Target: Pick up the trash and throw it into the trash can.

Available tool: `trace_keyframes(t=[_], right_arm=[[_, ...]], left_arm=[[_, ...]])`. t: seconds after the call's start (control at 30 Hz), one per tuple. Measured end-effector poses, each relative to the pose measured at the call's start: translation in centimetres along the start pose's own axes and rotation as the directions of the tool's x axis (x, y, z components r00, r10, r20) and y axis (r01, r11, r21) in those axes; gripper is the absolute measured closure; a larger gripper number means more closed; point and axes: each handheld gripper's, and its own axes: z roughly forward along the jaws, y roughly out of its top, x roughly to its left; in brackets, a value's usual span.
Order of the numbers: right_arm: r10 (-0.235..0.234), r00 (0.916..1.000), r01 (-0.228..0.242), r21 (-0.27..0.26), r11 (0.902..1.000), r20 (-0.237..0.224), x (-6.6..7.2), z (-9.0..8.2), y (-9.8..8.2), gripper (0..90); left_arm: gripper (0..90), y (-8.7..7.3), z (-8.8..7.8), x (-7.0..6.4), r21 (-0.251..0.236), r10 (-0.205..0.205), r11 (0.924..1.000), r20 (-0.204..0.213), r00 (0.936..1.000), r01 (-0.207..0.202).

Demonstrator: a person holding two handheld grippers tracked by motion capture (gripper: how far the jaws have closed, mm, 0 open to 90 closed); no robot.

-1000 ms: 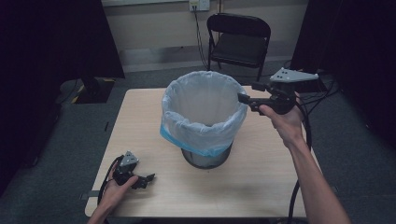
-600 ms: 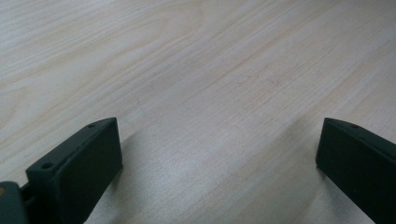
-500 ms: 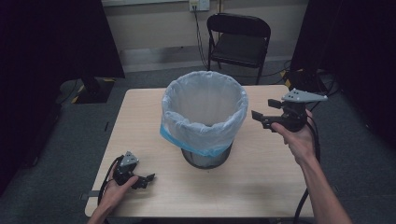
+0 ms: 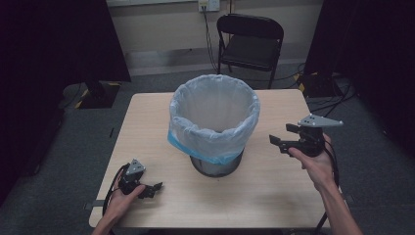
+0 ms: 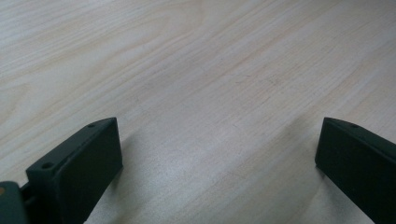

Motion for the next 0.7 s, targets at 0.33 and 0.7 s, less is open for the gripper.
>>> trace_keyframes(t=[0.33, 0.7], right_arm=[[0.052, 0.9986, -0.052, 0.046, 0.9976, -0.012, 0.0, 1.0, -4.2, 20.4], [0.056, 0.9983, -0.057, 0.145, 0.9877, 0.012, 0.8, 3.1, -9.0, 19.5]], left_arm=[[0.0, 0.0, 0.0, -0.1, 0.001, 0.002, 1.0, -0.002, 1.0, -0.002], [0.0, 0.0, 0.0, -0.1, 0.002, 0.003, 1.0, -0.002, 1.0, -0.003]])
